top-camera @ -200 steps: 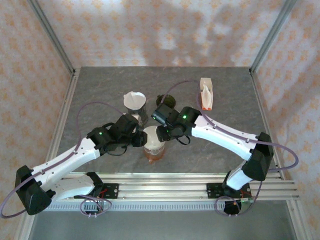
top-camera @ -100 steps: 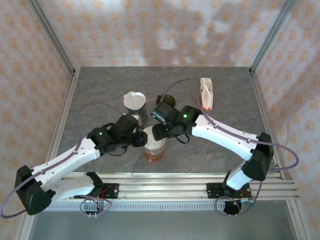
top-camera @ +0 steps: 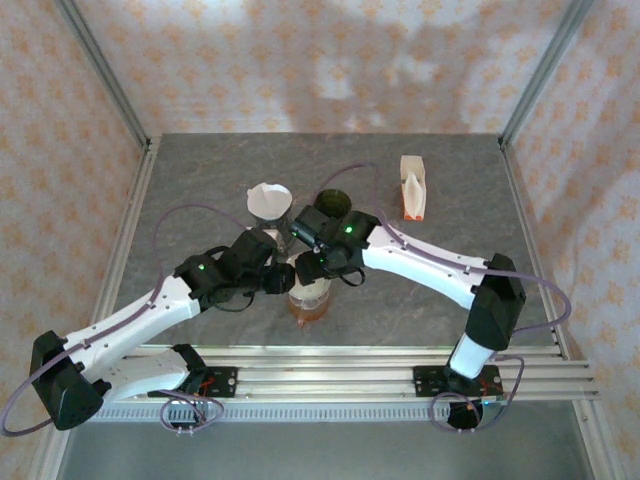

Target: Place the coffee filter in the dripper

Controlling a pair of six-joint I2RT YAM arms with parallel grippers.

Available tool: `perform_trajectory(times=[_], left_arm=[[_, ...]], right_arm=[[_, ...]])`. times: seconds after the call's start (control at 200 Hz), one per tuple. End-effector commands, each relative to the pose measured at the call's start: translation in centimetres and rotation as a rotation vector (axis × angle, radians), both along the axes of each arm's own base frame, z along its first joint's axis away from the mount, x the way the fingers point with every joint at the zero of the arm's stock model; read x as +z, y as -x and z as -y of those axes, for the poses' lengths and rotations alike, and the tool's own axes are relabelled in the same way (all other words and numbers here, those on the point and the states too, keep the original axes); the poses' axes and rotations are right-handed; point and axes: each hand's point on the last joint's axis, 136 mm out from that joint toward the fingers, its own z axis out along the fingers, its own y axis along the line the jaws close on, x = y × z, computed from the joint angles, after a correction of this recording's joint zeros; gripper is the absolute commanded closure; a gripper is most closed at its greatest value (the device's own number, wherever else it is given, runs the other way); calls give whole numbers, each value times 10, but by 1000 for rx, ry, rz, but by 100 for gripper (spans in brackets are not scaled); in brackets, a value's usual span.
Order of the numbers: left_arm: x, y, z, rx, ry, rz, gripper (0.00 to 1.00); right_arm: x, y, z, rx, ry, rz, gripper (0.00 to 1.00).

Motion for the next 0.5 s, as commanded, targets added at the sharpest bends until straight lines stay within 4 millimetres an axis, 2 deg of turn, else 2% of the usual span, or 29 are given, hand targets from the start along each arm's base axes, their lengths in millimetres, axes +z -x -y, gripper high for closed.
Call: perform_trajectory(times=[0.0,0.495], left_arm=[[-1,-1,-2,10,2,5,55],[-2,-1,-1,8,2,0,55]], right_arm=[[-7,-2,6,0,40,0,26],[-35,-2,14,-5,113,-16,27]])
